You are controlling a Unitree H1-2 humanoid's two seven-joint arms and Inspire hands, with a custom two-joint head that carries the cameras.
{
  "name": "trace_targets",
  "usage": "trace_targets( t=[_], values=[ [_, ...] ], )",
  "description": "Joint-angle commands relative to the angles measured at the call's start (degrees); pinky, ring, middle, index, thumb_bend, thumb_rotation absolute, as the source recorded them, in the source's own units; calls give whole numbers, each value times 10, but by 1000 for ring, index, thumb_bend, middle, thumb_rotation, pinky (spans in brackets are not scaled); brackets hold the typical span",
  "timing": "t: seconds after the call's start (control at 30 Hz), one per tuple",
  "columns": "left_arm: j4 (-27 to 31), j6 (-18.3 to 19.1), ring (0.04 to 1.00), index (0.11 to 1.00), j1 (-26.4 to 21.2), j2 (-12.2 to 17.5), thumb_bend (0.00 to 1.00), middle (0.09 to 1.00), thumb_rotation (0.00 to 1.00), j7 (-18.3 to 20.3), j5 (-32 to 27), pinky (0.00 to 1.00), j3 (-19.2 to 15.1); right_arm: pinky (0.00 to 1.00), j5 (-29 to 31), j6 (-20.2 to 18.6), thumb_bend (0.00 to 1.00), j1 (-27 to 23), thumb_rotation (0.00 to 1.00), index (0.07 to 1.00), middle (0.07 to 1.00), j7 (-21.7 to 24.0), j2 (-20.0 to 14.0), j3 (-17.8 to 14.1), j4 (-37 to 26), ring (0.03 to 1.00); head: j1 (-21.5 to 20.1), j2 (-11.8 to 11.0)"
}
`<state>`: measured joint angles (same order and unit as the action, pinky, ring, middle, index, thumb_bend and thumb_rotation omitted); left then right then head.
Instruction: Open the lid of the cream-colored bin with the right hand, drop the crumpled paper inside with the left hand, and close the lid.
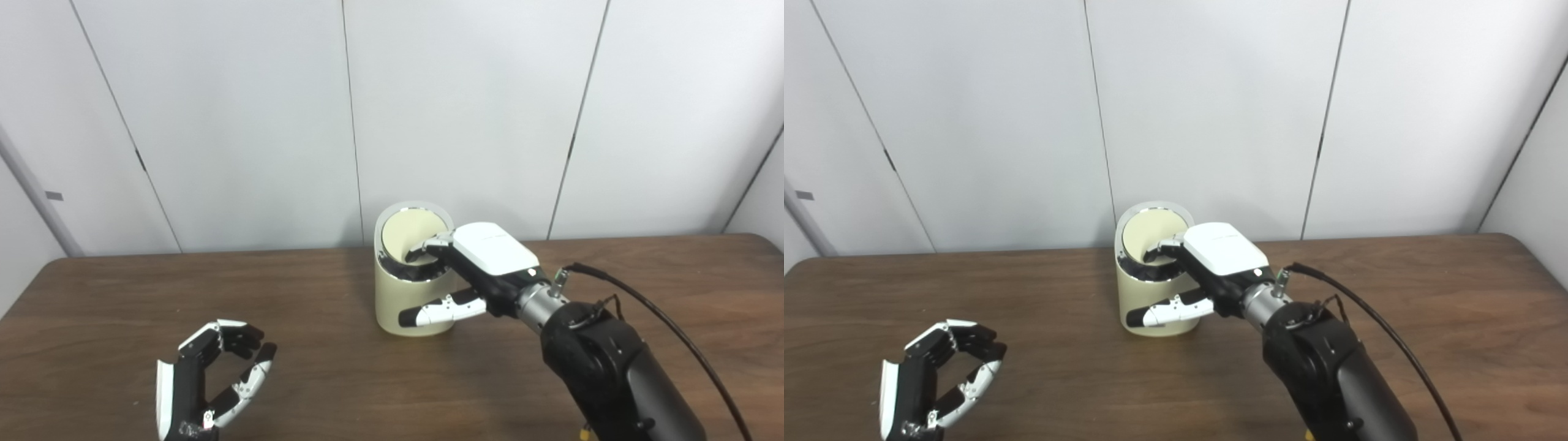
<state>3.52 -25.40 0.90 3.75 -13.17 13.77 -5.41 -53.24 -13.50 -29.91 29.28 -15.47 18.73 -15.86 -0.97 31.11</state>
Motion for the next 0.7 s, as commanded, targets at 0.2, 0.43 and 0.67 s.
trace_targets(
  t=[0.2, 0.43, 0.67],
  values=[
    [-3, -12, 492, 485, -18, 4, 484, 528, 64, -7, 16, 416, -2, 899, -7, -24, 883, -30, 913, 797, 812, 25, -9, -34, -79, 873, -4, -6],
    [-6, -14, 494, 484, -18, 4, 484, 527, 64, -7, 13, 420, -1, 858, -1, -26, 871, -7, 929, 809, 821, 32, -9, -60, -124, 865, -3, -9],
    [-5, -12, 497, 485, -17, 5, 483, 534, 63, -3, 10, 417, -2, 740, 39, -1, 549, 57, 923, 840, 860, -45, 15, -102, -147, 839, 1, -12]
  ],
)
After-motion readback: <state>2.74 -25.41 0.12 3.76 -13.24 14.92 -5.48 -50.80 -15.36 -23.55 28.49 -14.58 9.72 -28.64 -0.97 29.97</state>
